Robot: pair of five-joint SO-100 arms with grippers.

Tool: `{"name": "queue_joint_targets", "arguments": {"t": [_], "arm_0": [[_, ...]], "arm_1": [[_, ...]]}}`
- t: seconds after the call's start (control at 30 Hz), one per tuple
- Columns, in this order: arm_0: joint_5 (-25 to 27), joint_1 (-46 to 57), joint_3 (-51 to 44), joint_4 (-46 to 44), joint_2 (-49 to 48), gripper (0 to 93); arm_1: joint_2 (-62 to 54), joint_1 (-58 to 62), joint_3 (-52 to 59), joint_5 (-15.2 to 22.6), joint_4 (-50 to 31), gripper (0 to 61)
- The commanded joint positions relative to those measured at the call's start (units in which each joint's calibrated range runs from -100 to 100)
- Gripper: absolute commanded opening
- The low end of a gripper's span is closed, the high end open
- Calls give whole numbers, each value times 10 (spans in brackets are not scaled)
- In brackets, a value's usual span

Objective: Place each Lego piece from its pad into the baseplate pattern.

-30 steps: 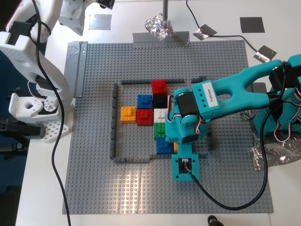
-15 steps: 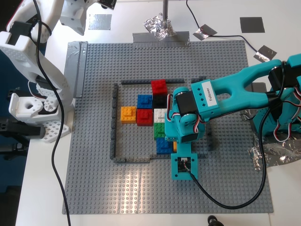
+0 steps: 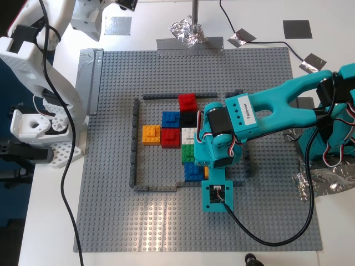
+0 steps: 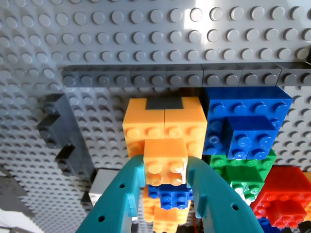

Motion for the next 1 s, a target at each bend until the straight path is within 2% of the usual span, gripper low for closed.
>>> {"name": "queue_joint_targets", "arguments": {"t": [0.0,0.27,0.97], "arm_0": [[-1,2,-19,0,-8,0],[0,3,-2,7,-14,0],[3,18,171,3,-169,0]], "arm_1": [[-3,-5,-50,3,0,2],[-2,-7,-46,1,-1,2],[13,-7,-64,4,3,2]]}}
